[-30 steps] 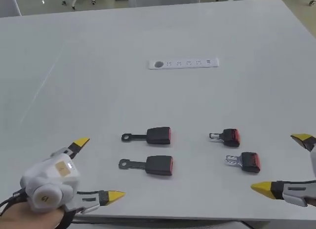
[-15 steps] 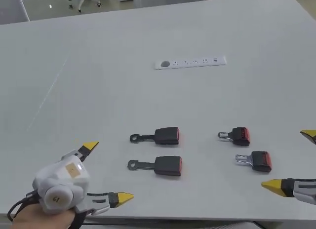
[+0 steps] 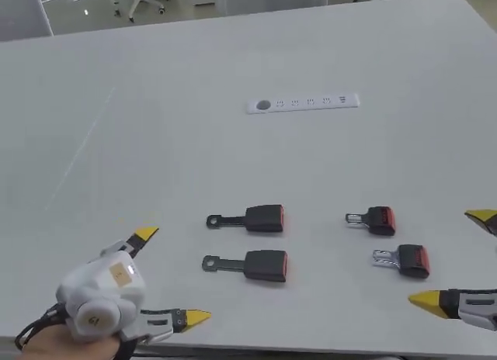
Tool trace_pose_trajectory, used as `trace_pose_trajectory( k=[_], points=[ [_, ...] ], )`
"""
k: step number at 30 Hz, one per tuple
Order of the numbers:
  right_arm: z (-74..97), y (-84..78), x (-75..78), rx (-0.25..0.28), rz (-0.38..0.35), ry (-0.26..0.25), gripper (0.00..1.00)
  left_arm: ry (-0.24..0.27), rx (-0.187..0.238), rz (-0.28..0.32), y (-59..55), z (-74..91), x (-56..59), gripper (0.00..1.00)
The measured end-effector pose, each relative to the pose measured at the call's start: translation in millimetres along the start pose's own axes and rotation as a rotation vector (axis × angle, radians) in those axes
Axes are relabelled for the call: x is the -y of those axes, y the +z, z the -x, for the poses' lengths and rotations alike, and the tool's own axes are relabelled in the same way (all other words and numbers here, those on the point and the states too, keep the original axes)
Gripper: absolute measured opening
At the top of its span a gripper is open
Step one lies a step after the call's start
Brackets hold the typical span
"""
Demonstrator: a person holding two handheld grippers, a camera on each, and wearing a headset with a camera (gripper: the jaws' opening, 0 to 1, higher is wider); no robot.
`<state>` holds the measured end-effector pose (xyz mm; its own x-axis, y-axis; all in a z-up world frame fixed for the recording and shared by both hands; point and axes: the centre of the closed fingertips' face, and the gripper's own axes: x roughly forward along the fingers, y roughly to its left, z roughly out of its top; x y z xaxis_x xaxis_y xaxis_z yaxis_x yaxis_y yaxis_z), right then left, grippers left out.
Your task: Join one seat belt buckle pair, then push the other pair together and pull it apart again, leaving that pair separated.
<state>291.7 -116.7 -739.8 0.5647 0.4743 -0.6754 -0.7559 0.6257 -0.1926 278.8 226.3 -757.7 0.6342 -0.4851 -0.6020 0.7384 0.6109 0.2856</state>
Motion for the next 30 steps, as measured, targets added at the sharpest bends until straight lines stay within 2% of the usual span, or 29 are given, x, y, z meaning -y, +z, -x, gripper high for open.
trace_pose_trajectory(
  k=[6, 9, 12, 14, 16, 19, 21, 24, 26, 29, 30],
  points=[
    [-0.7, -3.0, -0.5, -0.009, 0.004, 0.002, 0.88, -0.009, -0.004, 0.005, -0.7, 0.0, 0.6, 0.99],
    [1.0, -4.2, -1.2, -0.013, 0.010, 0.006, 0.86, -0.030, -0.012, 0.009, -1.5, -0.1, 3.6, 0.96],
    [2.2, -6.8, -0.7, -0.022, 0.019, 0.009, 0.85, -0.066, -0.032, -0.003, -3.7, -1.3, 8.6, 0.95],
    [3.0, -8.1, 1.9, -0.025, 0.015, 0.003, 0.85, -0.096, -0.047, -0.044, -4.3, -3.8, 11.4, 0.91],
    [2.8, -10.3, 2.8, -0.031, 0.015, 0.009, 0.84, -0.118, -0.051, -0.043, -3.0, -7.7, 13.2, 0.88],
    [1.1, -13.3, 4.2, -0.039, 0.041, 0.003, 0.87, -0.179, -0.059, -0.020, -2.1, -17.8, 17.6, 0.86],
    [-1.0, -12.8, 1.2, -0.025, 0.077, 0.026, 0.83, -0.194, -0.071, -0.040, -2.1, -22.7, 18.0, 0.84],
    [-6.0, -18.5, -2.7, -0.037, 0.103, 0.064, 0.75, -0.226, -0.081, -0.042, 1.4, -30.1, 19.5, 0.80],
    [-9.1, -20.4, -3.5, -0.043, 0.123, 0.074, 0.72, -0.234, -0.083, -0.058, 3.2, -35.5, 17.4, 0.75],
    [-16.1, -25.3, -2.8, -0.054, 0.144, 0.100, 0.67, -0.246, -0.103, -0.079, 3.5, -45.3, 16.5, 0.73],
    [-19.1, -28.2, -4.1, -0.068, 0.151, 0.122, 0.65, -0.258, -0.110, -0.096, 3.6, -49.2, 16.9, 0.72]
  ],
)
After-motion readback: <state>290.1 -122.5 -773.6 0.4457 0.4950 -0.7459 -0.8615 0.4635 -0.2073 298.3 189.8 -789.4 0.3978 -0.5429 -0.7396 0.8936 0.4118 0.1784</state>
